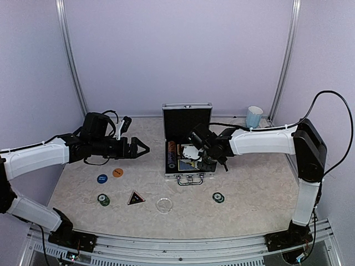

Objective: Pack up texas hold em set
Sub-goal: Place the poker chip in the slot, then pick up the pile of poker chips from the center of the board.

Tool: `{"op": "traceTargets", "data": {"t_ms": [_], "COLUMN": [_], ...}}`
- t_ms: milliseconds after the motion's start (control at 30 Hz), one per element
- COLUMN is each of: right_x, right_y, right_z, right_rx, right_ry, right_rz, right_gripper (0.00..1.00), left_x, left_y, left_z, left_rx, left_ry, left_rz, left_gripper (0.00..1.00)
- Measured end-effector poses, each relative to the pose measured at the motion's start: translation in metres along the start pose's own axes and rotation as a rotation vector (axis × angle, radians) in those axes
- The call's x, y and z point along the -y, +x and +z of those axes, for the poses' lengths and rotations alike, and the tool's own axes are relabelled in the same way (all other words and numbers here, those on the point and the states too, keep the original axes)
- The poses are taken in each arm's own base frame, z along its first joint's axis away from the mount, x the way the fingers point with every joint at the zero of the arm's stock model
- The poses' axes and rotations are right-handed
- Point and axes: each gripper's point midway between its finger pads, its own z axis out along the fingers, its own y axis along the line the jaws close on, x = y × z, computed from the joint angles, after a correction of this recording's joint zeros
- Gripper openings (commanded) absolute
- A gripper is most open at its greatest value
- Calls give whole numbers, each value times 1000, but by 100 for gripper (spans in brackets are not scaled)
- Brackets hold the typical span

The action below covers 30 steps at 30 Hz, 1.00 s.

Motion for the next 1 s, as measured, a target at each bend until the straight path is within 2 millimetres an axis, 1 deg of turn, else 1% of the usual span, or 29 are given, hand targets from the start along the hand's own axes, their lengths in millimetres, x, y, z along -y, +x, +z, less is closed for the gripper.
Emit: {"op": "traceTargets", "data": {"t_ms": [33, 67, 133, 200, 233, 267, 333, 367, 400, 433, 500, 567, 633, 733, 800, 933, 1000], "right_x": [2, 3, 8, 17, 23, 31, 44, 50, 55, 59, 60, 58, 58, 58, 59, 65, 70], "right_y": [0, 0, -2, -7, -10, -12, -13, -12, -10, -6, 1, 15, 33, 66, 85, 117, 129], "right_z": [-1, -1, -10, -27, -38, -53, -81, -94, -106, -115, -124, -122, -113, -99, -95, -101, -106], "right_rx": [-1, 0, 19, 66, 94, 136, 209, 245, 279, 304, 337, 330, 303, 250, 229, 228, 243], "right_ry": [7, 11, 15, 23, 27, 38, 51, 56, 56, 55, 37, 16, 3, -10, -10, 16, 25], "right_rz": [12, 18, 55, 117, 151, 196, 284, 333, 381, 428, 514, 597, 680, 818, 899, 1051, 1115], "right_gripper": [66, 72, 83, 92, 96, 98, 99, 99, 99, 99, 99, 99, 99, 99, 99, 99, 99], "left_x": [0, 0, 1, 4, 6, 11, 28, 37, 53, 57, 80, 98, 116, 137, 150, 176, 185], "left_y": [0, 0, 1, 2, 3, 5, 9, 10, 9, 8, 9, 12, 19, 37, 51, 83, 97], "left_z": [0, 0, 0, 1, 2, 3, 5, 7, 11, 12, 20, 30, 44, 67, 83, 114, 126], "left_rx": [0, 0, -2, -4, -7, -14, -33, -39, -43, -43, -59, -79, -111, -180, -229, -316, -354], "left_ry": [0, 0, 3, 3, 6, 7, 17, 23, 34, 39, 53, 62, 69, 63, 60, 58, 56], "left_rz": [0, 0, 4, 16, 24, 43, 92, 119, 162, 172, 233, 285, 338, 414, 463, 559, 595], "left_gripper": [99, 99, 99, 99, 99, 99, 99, 99, 99, 99, 99, 99, 99, 99, 99, 99, 99]}}
